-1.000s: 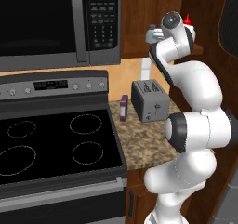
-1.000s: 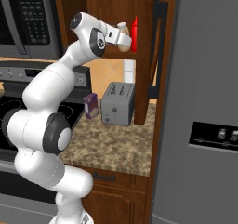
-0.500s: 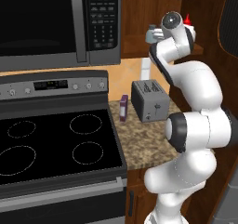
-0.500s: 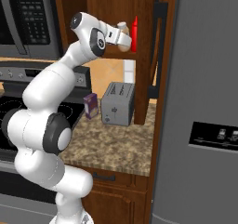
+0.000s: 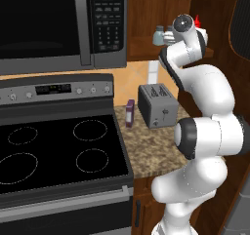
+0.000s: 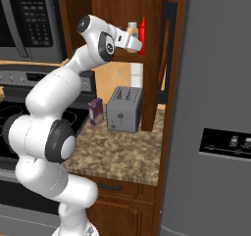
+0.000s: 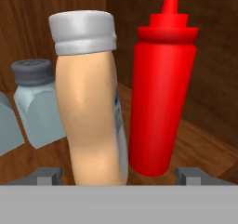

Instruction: Put the shaker and condiment bottle from the counter next to their counterparts in the cabinet.

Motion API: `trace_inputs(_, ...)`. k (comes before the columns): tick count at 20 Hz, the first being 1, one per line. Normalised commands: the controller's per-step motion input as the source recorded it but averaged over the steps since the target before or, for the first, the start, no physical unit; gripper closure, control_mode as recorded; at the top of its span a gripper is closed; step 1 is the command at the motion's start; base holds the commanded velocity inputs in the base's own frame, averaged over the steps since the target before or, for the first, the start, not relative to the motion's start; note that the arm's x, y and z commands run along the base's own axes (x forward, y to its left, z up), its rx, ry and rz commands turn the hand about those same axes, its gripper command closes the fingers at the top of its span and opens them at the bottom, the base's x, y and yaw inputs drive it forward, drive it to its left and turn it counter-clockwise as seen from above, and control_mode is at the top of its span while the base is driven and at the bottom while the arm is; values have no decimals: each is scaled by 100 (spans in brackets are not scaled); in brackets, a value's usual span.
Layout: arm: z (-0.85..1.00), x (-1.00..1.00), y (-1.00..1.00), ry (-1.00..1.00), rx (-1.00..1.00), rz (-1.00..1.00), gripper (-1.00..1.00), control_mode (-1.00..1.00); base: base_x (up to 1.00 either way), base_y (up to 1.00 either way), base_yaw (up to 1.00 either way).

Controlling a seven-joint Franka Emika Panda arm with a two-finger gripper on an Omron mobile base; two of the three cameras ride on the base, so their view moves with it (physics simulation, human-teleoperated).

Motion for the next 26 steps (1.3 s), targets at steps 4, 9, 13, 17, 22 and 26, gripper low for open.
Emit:
trace_inputs(4,0,0,0,0,1,0,-100,-100,0,0,0)
trace_inputs(9,0,0,0,1,2,0,-100,-100,0,0,0)
trace_inputs(13,0,-4,0,3,5,0,-100,-100,0,0,0)
trace_inputs(17,0,-23,0,3,6,0,-100,-100,0,0,0)
trace_inputs(22,0,-44,0,1,6,0,-100,-100,0,0,0)
trace_inputs(26,0,-67,0,0,5,0,-100,-100,0,0,0)
